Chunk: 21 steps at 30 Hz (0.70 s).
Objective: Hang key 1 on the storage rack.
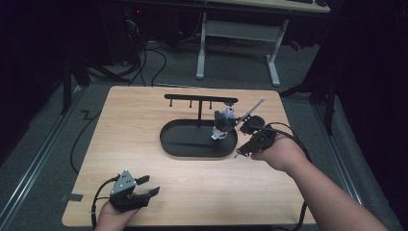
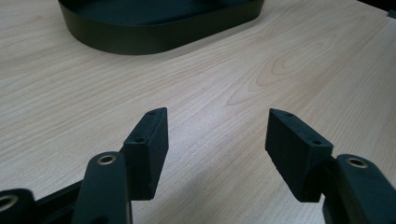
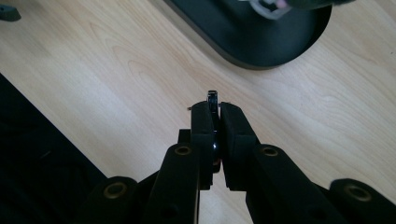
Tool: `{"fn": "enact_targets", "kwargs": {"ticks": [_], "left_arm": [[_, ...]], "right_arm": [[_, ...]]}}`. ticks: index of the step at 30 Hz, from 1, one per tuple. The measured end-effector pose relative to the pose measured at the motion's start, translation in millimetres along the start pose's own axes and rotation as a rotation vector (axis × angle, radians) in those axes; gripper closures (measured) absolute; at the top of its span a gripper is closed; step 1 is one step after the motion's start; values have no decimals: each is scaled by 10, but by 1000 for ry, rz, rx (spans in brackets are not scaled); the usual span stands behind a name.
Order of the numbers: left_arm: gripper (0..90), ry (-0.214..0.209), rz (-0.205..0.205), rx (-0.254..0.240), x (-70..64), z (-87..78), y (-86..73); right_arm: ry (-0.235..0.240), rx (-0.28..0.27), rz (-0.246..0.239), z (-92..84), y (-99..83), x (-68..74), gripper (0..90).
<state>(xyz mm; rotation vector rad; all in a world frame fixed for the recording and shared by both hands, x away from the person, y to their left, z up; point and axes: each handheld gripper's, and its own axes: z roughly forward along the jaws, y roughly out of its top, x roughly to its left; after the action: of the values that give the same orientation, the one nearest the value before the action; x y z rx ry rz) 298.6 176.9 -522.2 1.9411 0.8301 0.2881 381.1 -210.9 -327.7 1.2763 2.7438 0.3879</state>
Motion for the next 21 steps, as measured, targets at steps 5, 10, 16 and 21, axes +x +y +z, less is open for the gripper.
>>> {"fn": "enact_targets", "kwargs": {"ticks": [5,10,16,21], "left_arm": [[401,0,-7,2,5,-1,-10],[401,-2,-6,2,7,1,-11],[402,-6,-10,5,17,-1,-15],[403,-10,-6,6,16,1,-13]], "right_arm": [[6,15,15,-6,118,-9,852],[-2,8,4,-8,272,-54,852],[-15,12,1,-60,471,-75,852],[-6,23,16,-88,620,-80,852]]}}
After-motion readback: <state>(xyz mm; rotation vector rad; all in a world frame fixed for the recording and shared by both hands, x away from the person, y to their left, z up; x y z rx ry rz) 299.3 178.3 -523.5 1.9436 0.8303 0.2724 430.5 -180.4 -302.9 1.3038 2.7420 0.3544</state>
